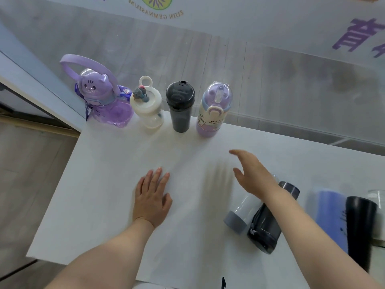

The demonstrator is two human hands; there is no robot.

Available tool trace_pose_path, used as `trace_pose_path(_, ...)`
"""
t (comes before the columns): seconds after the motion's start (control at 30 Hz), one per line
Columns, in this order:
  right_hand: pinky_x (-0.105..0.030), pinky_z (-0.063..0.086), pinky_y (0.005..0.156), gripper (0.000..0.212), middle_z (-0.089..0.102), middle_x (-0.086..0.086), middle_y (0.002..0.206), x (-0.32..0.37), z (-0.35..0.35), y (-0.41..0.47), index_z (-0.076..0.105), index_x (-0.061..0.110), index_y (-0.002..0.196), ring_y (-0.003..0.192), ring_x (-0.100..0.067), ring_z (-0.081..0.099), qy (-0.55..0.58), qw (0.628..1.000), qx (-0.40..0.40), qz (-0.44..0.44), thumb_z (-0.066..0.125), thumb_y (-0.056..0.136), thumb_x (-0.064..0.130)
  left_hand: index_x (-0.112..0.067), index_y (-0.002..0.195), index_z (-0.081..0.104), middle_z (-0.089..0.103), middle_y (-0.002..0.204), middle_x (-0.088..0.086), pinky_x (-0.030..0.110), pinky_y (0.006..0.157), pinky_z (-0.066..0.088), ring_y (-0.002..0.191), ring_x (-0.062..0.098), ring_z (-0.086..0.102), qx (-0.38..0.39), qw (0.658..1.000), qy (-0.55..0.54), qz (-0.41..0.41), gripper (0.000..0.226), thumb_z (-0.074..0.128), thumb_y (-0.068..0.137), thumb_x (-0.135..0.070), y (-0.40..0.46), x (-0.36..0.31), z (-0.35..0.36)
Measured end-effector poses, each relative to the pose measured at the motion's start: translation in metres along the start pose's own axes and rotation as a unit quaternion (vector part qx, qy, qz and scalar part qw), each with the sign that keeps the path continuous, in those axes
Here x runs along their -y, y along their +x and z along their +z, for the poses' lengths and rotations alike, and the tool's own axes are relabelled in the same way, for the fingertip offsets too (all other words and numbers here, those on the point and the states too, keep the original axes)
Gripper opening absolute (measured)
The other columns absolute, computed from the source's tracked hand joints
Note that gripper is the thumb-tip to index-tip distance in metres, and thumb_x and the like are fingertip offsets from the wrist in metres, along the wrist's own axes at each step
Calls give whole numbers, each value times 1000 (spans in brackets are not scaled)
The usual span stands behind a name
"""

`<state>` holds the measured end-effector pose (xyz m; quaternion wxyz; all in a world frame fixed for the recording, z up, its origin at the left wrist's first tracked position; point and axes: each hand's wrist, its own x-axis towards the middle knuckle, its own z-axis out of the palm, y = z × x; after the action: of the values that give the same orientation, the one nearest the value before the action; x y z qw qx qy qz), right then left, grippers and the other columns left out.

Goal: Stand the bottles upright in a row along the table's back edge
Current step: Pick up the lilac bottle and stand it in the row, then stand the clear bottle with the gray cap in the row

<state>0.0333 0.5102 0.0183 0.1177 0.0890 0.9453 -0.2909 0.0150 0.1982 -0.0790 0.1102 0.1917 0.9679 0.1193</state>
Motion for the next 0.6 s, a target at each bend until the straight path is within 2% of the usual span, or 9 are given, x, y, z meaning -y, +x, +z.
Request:
trace_pose_path(0.1, -28, 24, 110, 51, 50, 2, 137, -13, 0, -37, 53, 19, 133, 131, -20, 40, -83, 995, 62, -7, 51, 87, -2, -24, 144, 39, 33, 155, 4, 44, 116, 18, 143, 27, 27, -2, 1000, 1, -1, 62, 37, 83, -35, 0, -1, 0)
trace_pose_path(0.23, -30, 14, 114, 59, 52, 4, 135, -23, 2, -71, 56, 23, 128, 134, -22, 39, -146, 984, 93, -37, 49, 76, -3, -23, 144, 39, 34, 154, 5, 44, 116, 18, 143, 27, 27, -6, 1000, 0, -1, 62, 37, 83, -35, -1, -2, -1)
trace_pose_path(0.33, -37, -2, 120, 69, 34, 5, 151, -27, 4, -85, 42, 27, 141, 145, -20, 16, -205, 970, 130, -10, 44, 77, 0, -23, 145, 38, 33, 155, 4, 44, 116, 17, 144, 26, 25, -6, 1000, 2, -1, 63, 36, 83, -36, -1, -2, -1)
trace_pose_path(0.4, -41, -6, 120, 74, 21, 4, 157, -32, 9, -88, 31, 29, 147, 148, -22, 5, -248, 958, 144, -6, 42, 80, 1, -24, 145, 38, 32, 155, 4, 44, 117, 16, 144, 26, 24, -5, 1000, 5, -3, 63, 36, 83, -36, -1, -2, 0)
trace_pose_path(0.43, -43, -6, 120, 75, 20, 2, 158, -34, 12, -88, 29, 29, 148, 149, -24, 6, -257, 956, 141, -12, 43, 80, 0, -23, 145, 38, 32, 155, 4, 44, 117, 16, 144, 26, 24, -6, 1000, 6, -4, 63, 36, 83, -36, -1, -2, 0)
trace_pose_path(0.5, -46, -1, 119, 78, 33, -5, 154, -39, 18, -88, 40, 28, 143, 146, -31, 22, -279, 952, 121, -37, 51, 72, -1, -23, 145, 38, 32, 155, 5, 43, 117, 16, 144, 26, 24, -7, 1000, 8, -4, 63, 36, 83, -35, -1, -3, 0)
trace_pose_path(0.57, -48, 9, 113, 78, 55, -9, 137, -41, 23, -85, 54, 27, 128, 132, -36, 47, -306, 943, 121, -50, 64, 56, -2, -23, 145, 38, 32, 155, 5, 43, 117, 15, 144, 26, 24, -7, 1000, 9, -3, 63, 36, 83, -35, -1, -3, 0)
trace_pose_path(0.6, -49, 13, 111, 78, 59, -8, 131, -42, 24, -83, 57, 27, 123, 126, -36, 53, -310, 943, 115, -49, 70, 51, -1, -23, 145, 38, 33, 155, 5, 43, 117, 15, 144, 26, 24, -8, 1000, 8, -3, 63, 36, 83, -35, -1, -3, 0)
